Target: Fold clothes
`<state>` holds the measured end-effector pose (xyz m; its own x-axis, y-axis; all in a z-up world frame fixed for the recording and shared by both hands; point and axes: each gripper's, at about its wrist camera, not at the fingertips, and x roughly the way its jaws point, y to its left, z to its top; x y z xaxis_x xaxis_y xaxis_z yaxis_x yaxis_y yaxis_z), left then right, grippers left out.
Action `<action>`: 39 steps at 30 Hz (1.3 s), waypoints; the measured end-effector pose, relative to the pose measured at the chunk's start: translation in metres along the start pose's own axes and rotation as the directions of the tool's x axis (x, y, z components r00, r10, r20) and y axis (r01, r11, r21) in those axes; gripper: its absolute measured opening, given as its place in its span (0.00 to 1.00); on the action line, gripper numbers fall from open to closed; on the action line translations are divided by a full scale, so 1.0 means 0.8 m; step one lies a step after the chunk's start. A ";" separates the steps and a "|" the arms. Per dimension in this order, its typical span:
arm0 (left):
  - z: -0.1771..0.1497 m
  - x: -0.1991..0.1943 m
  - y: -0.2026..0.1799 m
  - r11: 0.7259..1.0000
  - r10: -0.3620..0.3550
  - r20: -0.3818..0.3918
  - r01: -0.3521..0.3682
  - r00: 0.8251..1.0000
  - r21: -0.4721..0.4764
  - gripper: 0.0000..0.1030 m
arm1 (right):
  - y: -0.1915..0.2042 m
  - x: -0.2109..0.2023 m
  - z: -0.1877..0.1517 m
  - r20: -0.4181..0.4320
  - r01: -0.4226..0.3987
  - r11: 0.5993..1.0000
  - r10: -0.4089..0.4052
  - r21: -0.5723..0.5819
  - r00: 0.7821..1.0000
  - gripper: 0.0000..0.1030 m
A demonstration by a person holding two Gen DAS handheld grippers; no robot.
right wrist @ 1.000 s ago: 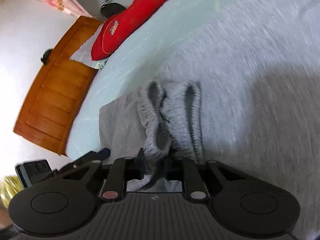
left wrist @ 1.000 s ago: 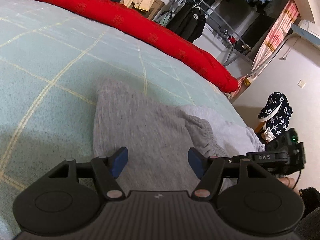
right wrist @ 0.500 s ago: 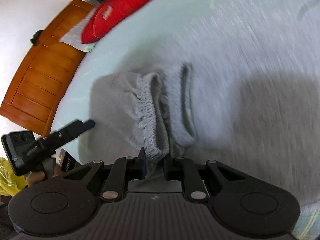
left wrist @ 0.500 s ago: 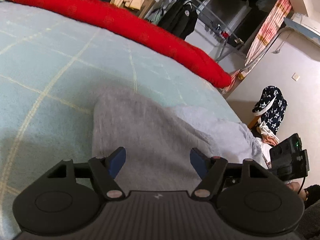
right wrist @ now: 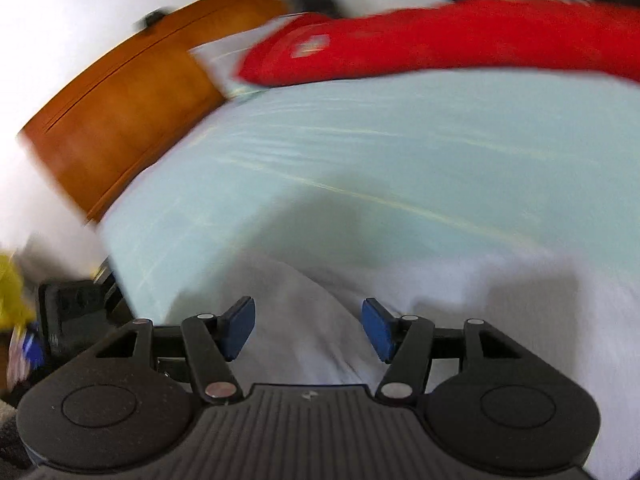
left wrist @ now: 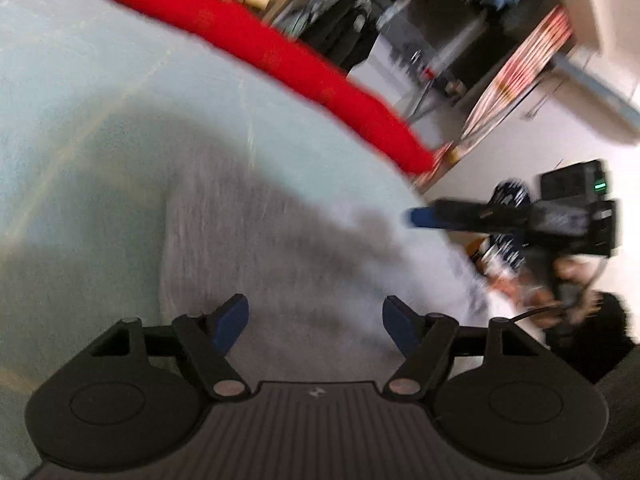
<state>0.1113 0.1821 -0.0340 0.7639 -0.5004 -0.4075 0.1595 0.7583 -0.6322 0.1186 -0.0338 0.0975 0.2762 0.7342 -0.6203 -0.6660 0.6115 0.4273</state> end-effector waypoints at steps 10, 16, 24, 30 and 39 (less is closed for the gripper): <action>-0.029 0.022 0.030 0.995 -0.099 -0.068 0.097 0.993 -0.031 0.72 | 0.035 0.153 0.087 -0.258 -0.325 0.941 0.292 -0.092 0.921 0.73; -0.021 -0.022 0.041 0.998 -0.056 -0.004 0.056 0.998 -0.032 0.73 | 0.048 0.208 0.071 -0.465 -0.343 0.928 0.244 -0.142 0.851 0.73; -0.020 -0.048 0.042 1.000 0.011 0.034 -0.010 0.999 -0.030 0.75 | 0.056 0.238 0.087 -0.540 -0.462 0.885 0.359 -0.063 0.761 0.83; -0.021 -0.061 0.044 0.999 0.039 0.056 -0.037 0.998 -0.037 0.76 | 0.040 0.258 0.096 -0.472 -0.454 0.891 0.400 0.000 0.786 0.81; -0.001 -0.072 0.053 0.993 0.119 0.095 -0.118 0.988 -0.010 0.77 | 0.071 0.167 0.097 -0.360 -0.436 0.885 0.357 -0.166 0.862 0.81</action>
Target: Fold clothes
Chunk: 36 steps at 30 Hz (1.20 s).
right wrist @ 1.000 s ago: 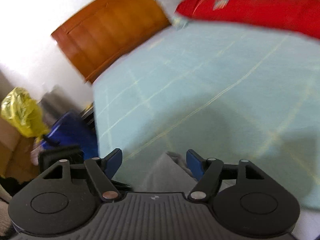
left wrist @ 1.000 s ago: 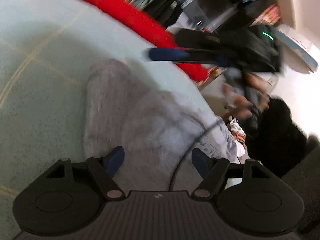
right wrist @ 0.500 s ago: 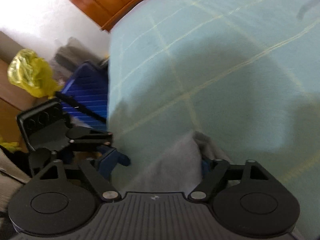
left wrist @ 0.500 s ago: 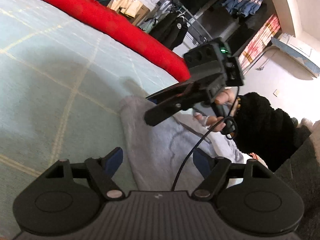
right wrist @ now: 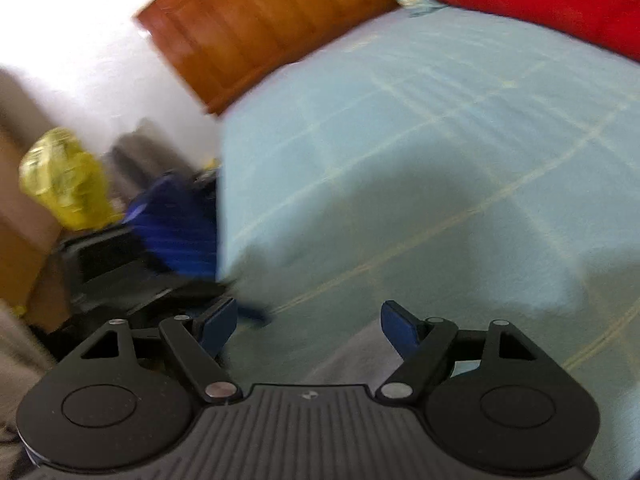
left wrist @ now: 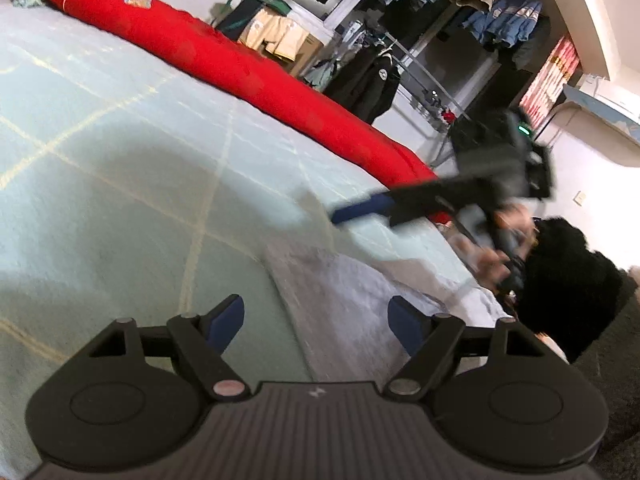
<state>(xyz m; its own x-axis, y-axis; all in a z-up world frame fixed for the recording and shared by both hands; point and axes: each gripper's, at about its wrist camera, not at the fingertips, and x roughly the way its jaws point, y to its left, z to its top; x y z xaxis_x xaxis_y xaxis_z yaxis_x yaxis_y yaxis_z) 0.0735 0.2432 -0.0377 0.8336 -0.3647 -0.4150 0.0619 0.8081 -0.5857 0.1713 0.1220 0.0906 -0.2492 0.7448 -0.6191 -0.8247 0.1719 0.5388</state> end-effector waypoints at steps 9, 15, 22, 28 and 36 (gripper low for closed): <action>0.017 0.019 -0.026 0.998 0.029 -0.058 -0.025 0.998 0.063 0.80 | -0.013 -0.047 -0.090 0.037 0.099 0.977 -0.108 0.188 0.993 0.80; 0.032 0.063 -0.071 0.990 -0.011 -0.083 0.023 0.996 0.139 0.80 | 0.011 -0.105 -0.156 0.099 0.110 0.960 -0.140 0.259 0.985 0.82; 0.004 0.151 -0.086 0.979 0.157 -0.217 -0.124 0.964 0.159 0.79 | -0.006 -0.125 -0.228 0.107 0.253 0.940 -0.283 0.229 0.953 0.71; 0.022 0.133 -0.145 0.951 0.190 -0.194 -0.131 0.962 0.281 0.80 | 0.018 -0.168 -0.260 0.107 0.447 0.871 -0.474 0.204 0.874 0.80; -0.006 0.185 -0.195 0.924 0.223 -0.265 -0.117 0.938 0.364 0.81 | 0.003 -0.195 -0.311 0.046 0.702 0.654 -0.741 0.282 0.670 0.89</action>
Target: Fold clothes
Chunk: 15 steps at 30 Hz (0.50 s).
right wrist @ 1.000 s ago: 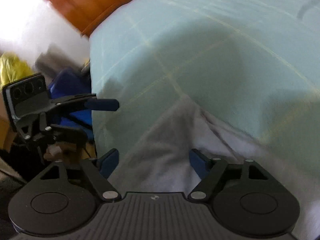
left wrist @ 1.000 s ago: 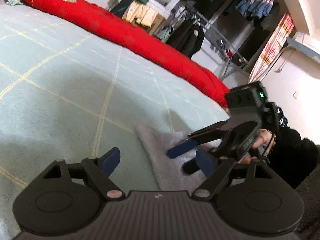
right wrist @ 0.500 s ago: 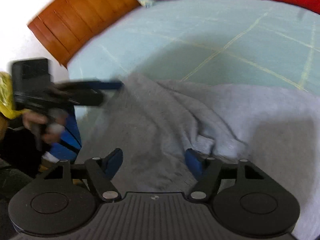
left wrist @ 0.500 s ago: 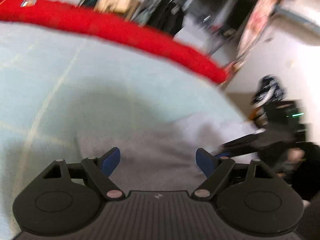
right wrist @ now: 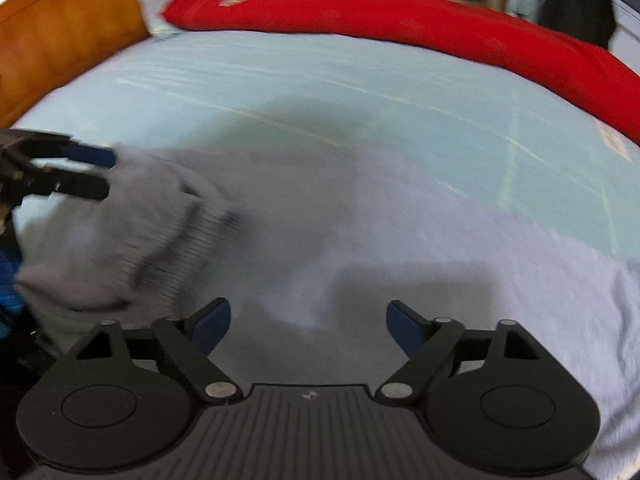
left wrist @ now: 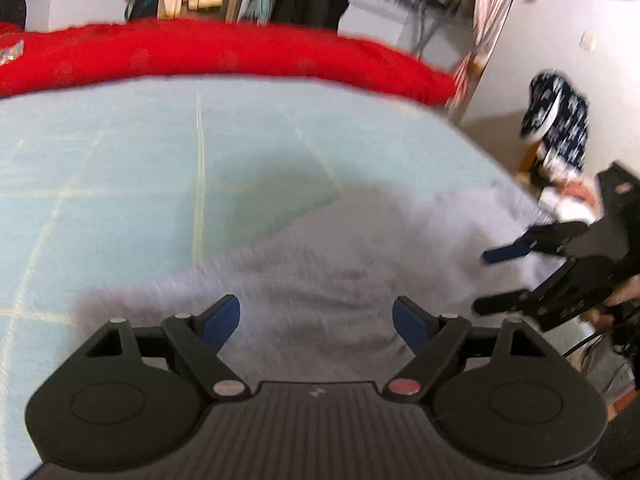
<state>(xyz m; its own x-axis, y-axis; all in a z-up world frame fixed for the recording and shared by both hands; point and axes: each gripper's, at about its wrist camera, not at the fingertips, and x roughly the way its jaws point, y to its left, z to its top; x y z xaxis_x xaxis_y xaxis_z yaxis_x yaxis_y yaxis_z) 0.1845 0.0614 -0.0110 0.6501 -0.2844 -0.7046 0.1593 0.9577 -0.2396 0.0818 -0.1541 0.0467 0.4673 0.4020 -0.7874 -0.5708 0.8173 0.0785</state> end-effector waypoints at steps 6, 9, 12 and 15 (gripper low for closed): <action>-0.010 -0.001 0.004 0.996 0.046 -0.026 -0.048 0.999 -0.073 0.81 | -0.002 0.023 -0.030 0.001 0.051 0.999 -0.051 -0.002 0.999 1.00; 0.017 -0.004 -0.008 0.999 0.018 0.044 -0.016 0.999 -0.042 0.81 | -0.006 0.026 -0.037 0.033 0.057 0.997 -0.059 0.046 0.998 1.00; 0.039 0.016 -0.019 0.999 -0.032 0.057 0.033 0.998 -0.004 0.81 | -0.005 0.034 -0.039 0.052 0.077 0.995 -0.080 0.056 0.995 1.00; 0.053 0.061 -0.018 1.000 -0.024 -0.004 0.024 1.000 -0.016 0.81 | -0.009 0.036 -0.039 0.053 0.089 0.994 -0.092 0.057 0.994 1.00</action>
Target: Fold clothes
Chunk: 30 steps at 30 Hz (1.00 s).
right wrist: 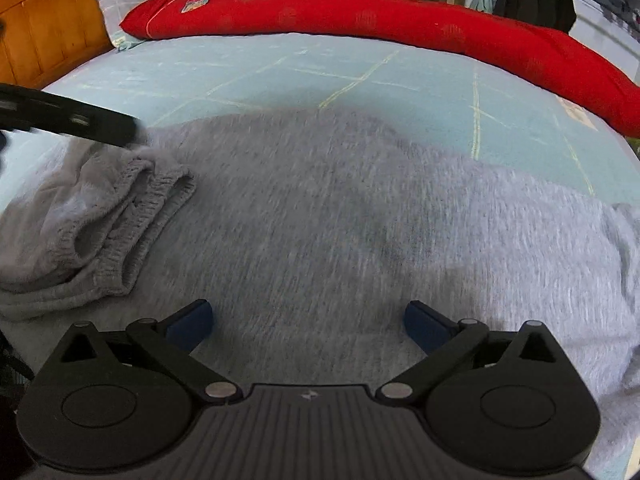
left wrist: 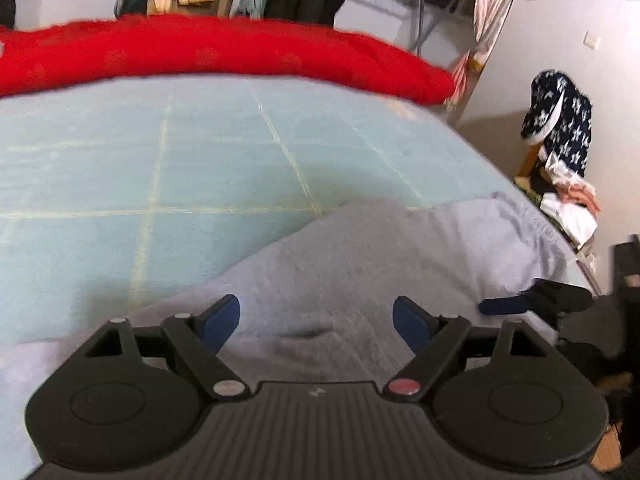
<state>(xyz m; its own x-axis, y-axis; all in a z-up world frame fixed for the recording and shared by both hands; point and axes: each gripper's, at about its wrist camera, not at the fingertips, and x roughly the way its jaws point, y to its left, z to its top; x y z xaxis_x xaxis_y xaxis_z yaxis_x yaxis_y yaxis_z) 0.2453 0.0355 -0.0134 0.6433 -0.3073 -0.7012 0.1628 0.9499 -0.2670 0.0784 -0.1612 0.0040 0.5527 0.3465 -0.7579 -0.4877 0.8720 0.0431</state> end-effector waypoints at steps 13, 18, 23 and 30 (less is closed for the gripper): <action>0.008 -0.053 0.010 0.994 0.084 0.029 -0.081 0.996 -0.076 0.83 | -0.002 0.007 0.002 0.014 -0.005 1.000 0.005 0.012 1.000 1.00; -0.017 -0.071 0.003 0.986 0.140 -0.030 -0.142 0.990 -0.092 0.84 | -0.002 0.005 0.001 0.019 -0.008 1.000 0.007 0.014 1.000 1.00; -0.055 -0.055 0.024 0.969 0.173 -0.112 -0.189 0.979 -0.161 0.85 | -0.002 0.004 0.001 0.022 -0.011 1.000 0.011 0.011 1.000 1.00; -0.047 -0.082 0.008 0.979 0.154 -0.036 -0.157 0.987 -0.126 0.86 | -0.017 -0.022 0.003 0.061 -0.049 0.998 0.048 0.025 0.997 1.00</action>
<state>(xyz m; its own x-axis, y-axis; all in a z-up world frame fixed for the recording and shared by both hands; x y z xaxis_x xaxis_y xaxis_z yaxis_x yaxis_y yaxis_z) 0.1758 0.0596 0.0057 0.6334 -0.1592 -0.7572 -0.0361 0.9715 -0.2345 0.0770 -0.1779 0.0184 0.5690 0.4083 -0.7138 -0.4976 0.8620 0.0965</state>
